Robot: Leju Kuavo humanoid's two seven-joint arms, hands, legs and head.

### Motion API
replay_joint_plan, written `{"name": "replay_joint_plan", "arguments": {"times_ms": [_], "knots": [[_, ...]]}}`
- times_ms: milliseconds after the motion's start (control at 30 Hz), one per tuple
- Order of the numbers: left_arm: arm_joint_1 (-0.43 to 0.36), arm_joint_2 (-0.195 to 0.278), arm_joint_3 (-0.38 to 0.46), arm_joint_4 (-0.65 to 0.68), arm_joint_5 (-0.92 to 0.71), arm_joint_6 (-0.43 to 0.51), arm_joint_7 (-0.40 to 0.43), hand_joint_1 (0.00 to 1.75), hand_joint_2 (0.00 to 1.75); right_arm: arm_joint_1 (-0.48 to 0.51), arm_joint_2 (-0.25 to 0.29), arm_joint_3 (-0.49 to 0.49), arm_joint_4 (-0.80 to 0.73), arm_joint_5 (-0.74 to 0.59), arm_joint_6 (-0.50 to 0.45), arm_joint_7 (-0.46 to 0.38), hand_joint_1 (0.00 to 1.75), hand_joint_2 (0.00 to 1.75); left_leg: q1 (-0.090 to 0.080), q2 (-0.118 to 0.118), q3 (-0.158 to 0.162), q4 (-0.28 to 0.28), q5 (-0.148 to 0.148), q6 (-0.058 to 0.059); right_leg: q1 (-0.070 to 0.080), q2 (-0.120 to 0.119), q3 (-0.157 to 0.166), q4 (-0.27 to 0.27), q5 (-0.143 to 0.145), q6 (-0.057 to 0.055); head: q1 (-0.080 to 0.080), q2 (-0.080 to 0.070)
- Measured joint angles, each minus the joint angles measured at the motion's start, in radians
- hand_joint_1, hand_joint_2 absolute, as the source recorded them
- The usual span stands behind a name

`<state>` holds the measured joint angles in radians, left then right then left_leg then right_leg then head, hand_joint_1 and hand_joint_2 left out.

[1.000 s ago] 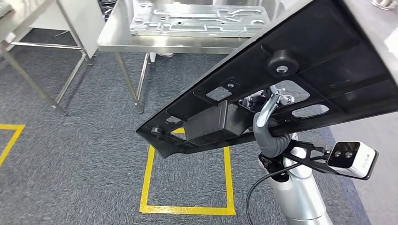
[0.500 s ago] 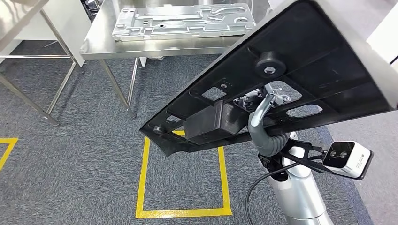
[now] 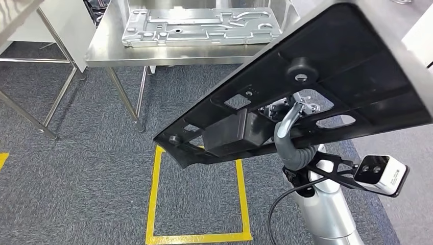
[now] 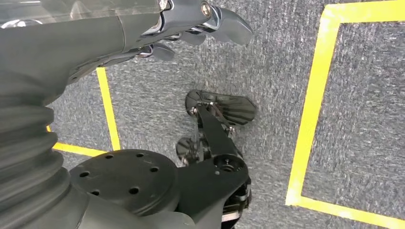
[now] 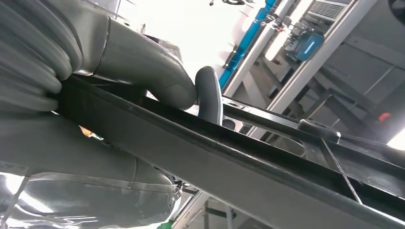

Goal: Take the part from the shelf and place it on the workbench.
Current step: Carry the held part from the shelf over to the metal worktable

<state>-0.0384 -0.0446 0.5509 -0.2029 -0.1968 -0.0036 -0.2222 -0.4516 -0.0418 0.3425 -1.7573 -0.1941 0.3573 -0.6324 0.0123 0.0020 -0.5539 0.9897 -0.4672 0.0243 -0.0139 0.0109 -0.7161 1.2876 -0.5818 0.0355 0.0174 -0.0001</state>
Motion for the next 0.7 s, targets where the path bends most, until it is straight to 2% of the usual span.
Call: {"name": "replay_joint_plan", "arguments": {"times_ms": [33,100,133,167,200,233,300,333,367,467,500,533,567,600,633,667,700], "knots": [[0.001,0.000,0.000,0.000,0.000,0.000,-0.001,0.00,1.75,0.001,-0.001,0.000,0.001,0.001,0.000,0.000,1.75,1.75,0.000,0.000,0.008,0.000,-0.006,-0.002,-0.003,-0.002,-0.005,-0.016,0.026,0.002,0.000,0.000],[0.003,0.000,0.000,0.000,-0.001,-0.002,-0.002,0.00,1.75,0.000,-0.003,0.000,0.002,0.001,-0.001,-0.001,1.75,1.75,0.001,0.000,0.028,0.000,-0.021,-0.009,-0.006,-0.009,0.037,-0.146,0.119,0.002,0.000,0.000],[0.003,0.000,0.000,0.000,-0.002,-0.002,-0.002,0.00,1.75,-0.001,-0.004,-0.001,0.003,0.001,-0.001,-0.002,1.75,1.75,0.001,0.000,0.037,0.000,-0.029,-0.014,-0.004,-0.014,0.061,-0.213,0.144,-0.001,0.000,0.000],[0.002,-0.001,0.000,0.000,-0.002,-0.003,-0.003,0.00,1.75,-0.002,-0.005,-0.001,0.003,0.001,-0.002,-0.003,1.75,1.75,0.000,0.000,0.042,-0.001,-0.036,-0.019,-0.001,-0.018,0.078,-0.256,0.155,-0.008,-0.001,0.000],[0.001,-0.001,0.000,0.000,-0.002,-0.003,-0.004,0.00,1.75,-0.002,-0.006,-0.001,0.004,0.001,-0.003,-0.004,1.75,1.75,-0.001,0.001,0.047,-0.002,-0.041,-0.027,0.003,-0.020,0.086,-0.277,0.155,-0.016,-0.001,0.000],[0.001,0.000,0.000,0.000,-0.002,-0.004,-0.005,0.00,1.75,-0.002,-0.007,-0.002,0.004,0.001,-0.003,-0.005,1.75,1.75,-0.002,0.003,0.052,0.000,-0.043,-0.034,0.006,-0.020,0.089,-0.280,0.146,-0.025,-0.002,0.000],[0.001,0.000,0.000,0.000,-0.002,-0.005,-0.006,0.00,1.75,-0.002,-0.008,-0.003,0.005,0.001,-0.004,-0.006,1.75,1.75,-0.001,0.006,0.056,0.016,-0.047,-0.046,0.005,-0.014,0.102,-0.283,0.150,-0.040,-0.003,0.000],[0.000,0.001,0.000,0.000,-0.002,-0.006,-0.006,0.00,1.75,-0.004,-0.008,-0.003,0.005,0.001,-0.004,-0.006,1.75,1.75,0.000,0.006,0.045,0.045,-0.049,-0.050,0.003,-0.012,0.112,-0.285,0.146,-0.047,-0.005,0.000],[-0.001,0.001,0.000,0.000,-0.002,-0.007,-0.006,0.00,1.75,-0.005,-0.008,-0.002,0.005,0.001,-0.004,-0.006,1.75,1.75,0.002,0.006,0.019,0.093,-0.059,-0.053,0.003,-0.011,0.122,-0.287,0.140,-0.053,-0.006,0.000],[0.000,0.002,0.000,0.000,-0.003,-0.009,-0.007,0.00,1.75,-0.007,-0.008,-0.002,0.008,0.001,-0.004,-0.006,1.75,1.75,0.002,0.005,-0.107,0.281,-0.125,-0.060,0.008,-0.008,0.147,-0.289,0.118,-0.064,-0.011,0.000],[0.002,0.002,0.000,0.000,-0.003,-0.009,-0.007,0.00,1.75,-0.007,-0.008,-0.002,0.010,0.001,-0.004,-0.006,1.75,1.75,0.002,0.004,-0.137,0.308,-0.143,-0.059,0.010,-0.005,0.158,-0.289,0.108,-0.066,-0.012,0.000],[0.004,0.002,0.000,0.000,-0.003,-0.008,-0.007,0.00,1.75,-0.007,-0.008,-0.002,0.012,0.001,-0.004,-0.005,1.75,1.75,0.001,0.004,-0.152,0.303,-0.145,-0.056,0.012,-0.002,0.171,-0.289,0.098,-0.066,-0.012,0.000],[0.006,0.002,0.001,0.000,-0.003,-0.008,-0.007,0.00,1.75,-0.007,-0.008,-0.001,0.013,0.001,-0.004,-0.005,1.75,1.75,0.000,0.004,-0.152,0.265,-0.123,-0.051,0.014,0.001,0.186,-0.289,0.087,-0.066,-0.013,0.000],[0.007,0.002,0.001,0.000,-0.003,-0.008,-0.007,0.00,1.75,-0.007,-0.008,-0.001,0.014,0.001,-0.004,-0.005,1.75,1.75,-0.002,0.004,-0.141,0.203,-0.078,-0.043,0.017,0.002,0.202,-0.289,0.075,-0.066,-0.013,0.000],[0.008,0.004,0.001,0.000,-0.003,-0.008,-0.007,0.00,1.75,-0.007,-0.008,-0.001,0.016,0.000,-0.004,-0.006,1.75,1.75,-0.006,0.002,-0.129,0.136,-0.019,-0.034,0.020,0.003,0.217,-0.288,0.063,-0.064,-0.013,0.000],[0.009,0.005,0.001,0.000,-0.003,-0.008,-0.007,0.00,1.75,-0.007,-0.008,-0.001,0.017,0.000,-0.004,-0.006,1.75,1.75,-0.009,0.001,-0.117,0.085,0.023,-0.026,0.021,0.004,0.228,-0.289,0.051,-0.061,-0.013,0.000],[0.010,0.006,0.001,0.000,-0.003,-0.008,-0.008,0.00,1.75,-0.007,-0.008,-0.001,0.019,-0.001,-0.006,-0.006,1.75,1.75,-0.014,0.000,-0.109,0.053,0.051,-0.020,0.022,0.006,0.236,-0.292,0.041,-0.056,-0.012,0.000]]}}
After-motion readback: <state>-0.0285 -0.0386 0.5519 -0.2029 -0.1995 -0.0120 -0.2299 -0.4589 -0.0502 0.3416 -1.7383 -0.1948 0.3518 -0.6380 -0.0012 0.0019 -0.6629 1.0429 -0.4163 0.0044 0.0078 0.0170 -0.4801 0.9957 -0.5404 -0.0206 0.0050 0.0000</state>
